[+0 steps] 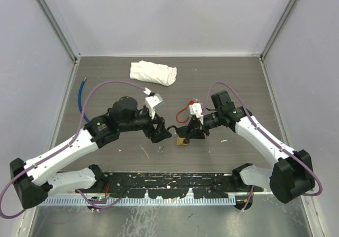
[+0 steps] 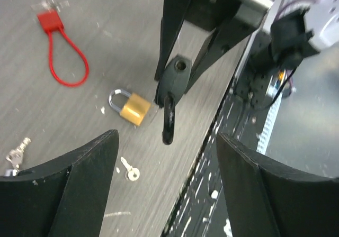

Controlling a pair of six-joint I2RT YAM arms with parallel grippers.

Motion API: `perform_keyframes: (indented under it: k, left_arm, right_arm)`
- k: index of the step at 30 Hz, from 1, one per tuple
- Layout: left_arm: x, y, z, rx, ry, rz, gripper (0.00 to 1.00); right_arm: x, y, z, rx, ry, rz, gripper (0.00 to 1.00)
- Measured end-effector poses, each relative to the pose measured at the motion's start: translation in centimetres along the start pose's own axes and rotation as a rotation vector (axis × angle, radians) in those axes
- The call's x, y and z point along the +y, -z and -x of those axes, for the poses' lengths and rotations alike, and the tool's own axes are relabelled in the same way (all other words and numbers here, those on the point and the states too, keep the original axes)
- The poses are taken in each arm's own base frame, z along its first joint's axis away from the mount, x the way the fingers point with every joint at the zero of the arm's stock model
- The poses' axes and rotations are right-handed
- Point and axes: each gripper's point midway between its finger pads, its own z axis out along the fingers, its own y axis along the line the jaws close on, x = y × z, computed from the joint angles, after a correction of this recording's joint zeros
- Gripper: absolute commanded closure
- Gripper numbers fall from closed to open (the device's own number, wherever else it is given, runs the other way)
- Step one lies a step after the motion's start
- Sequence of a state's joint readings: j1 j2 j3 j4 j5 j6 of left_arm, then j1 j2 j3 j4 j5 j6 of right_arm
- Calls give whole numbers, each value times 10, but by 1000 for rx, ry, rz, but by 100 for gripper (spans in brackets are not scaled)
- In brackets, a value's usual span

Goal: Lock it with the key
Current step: Lock the lock.

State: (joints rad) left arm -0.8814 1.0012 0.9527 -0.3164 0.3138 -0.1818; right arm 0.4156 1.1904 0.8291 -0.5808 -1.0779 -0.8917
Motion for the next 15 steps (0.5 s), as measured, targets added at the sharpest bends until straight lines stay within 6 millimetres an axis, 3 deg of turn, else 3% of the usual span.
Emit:
perform_keyframes:
  k: [6,15]
  left_arm:
    - [7,-19,-34,197,22,-13,37]
    - [4,-30,-36,244,21,-53,49]
  right_arm:
    - [2,1,-6,27,2,2,99]
    - [3,0,-7,36,15,7,99]
